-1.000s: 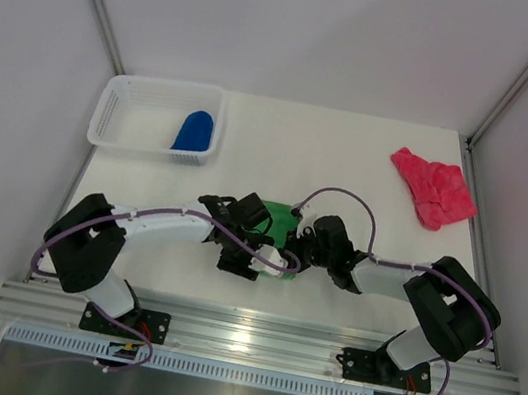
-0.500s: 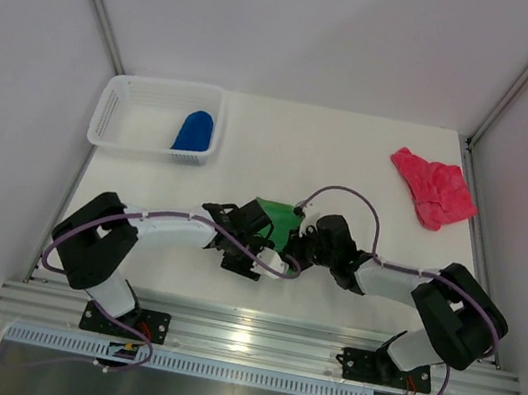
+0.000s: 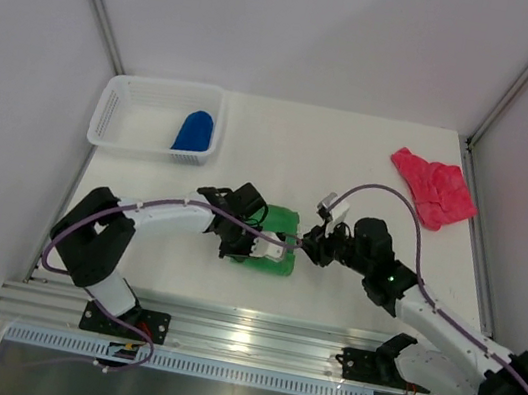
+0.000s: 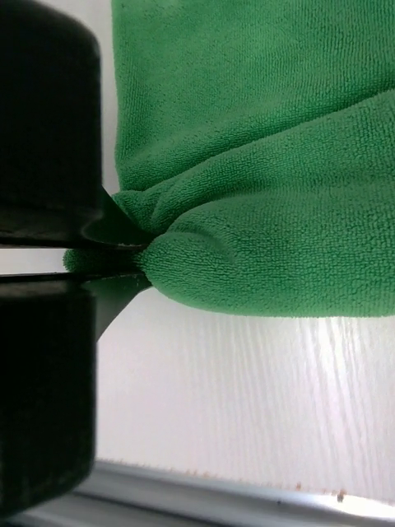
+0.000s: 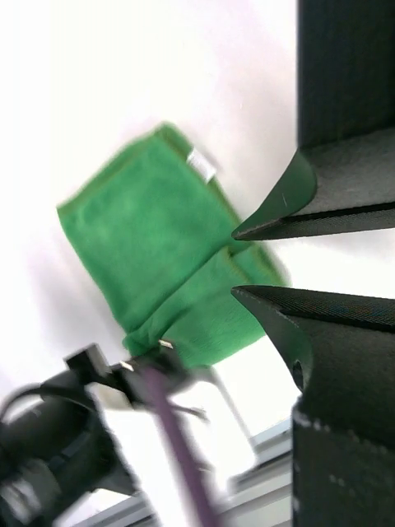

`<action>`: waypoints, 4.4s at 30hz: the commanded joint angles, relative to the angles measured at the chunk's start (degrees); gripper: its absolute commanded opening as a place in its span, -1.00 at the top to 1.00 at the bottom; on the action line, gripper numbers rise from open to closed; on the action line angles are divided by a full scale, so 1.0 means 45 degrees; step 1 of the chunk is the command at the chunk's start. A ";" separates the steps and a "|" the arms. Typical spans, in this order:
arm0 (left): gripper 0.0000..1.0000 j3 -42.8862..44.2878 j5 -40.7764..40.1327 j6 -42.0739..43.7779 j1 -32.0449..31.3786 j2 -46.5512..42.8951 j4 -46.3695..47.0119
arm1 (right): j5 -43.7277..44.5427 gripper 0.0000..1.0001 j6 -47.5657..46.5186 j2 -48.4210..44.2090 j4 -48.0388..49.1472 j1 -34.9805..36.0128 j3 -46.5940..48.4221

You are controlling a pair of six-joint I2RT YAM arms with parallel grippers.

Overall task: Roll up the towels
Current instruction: Roll the towel

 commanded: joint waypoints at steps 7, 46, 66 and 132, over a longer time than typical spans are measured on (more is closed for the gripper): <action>0.99 0.2901 0.5444 0.1502 0.1657 0.1028 -0.6721 | -0.2918 0.19 -0.4261 -0.3828 -0.0240 0.0053 -0.1669; 0.70 0.5169 0.5138 -0.1131 0.3690 0.5095 -0.5951 | -0.7203 -0.30 -0.4614 0.4959 -0.0076 -0.0280 0.2097; 0.00 0.4566 0.5469 -0.0682 0.3748 0.3710 -0.6049 | -0.6497 1.00 -0.0768 0.6855 0.0448 -0.0475 0.2275; -0.36 -0.1725 -0.0409 0.0373 -0.1154 -0.0648 0.0181 | -0.2866 0.19 0.2341 0.6017 -0.2597 -0.1060 0.3016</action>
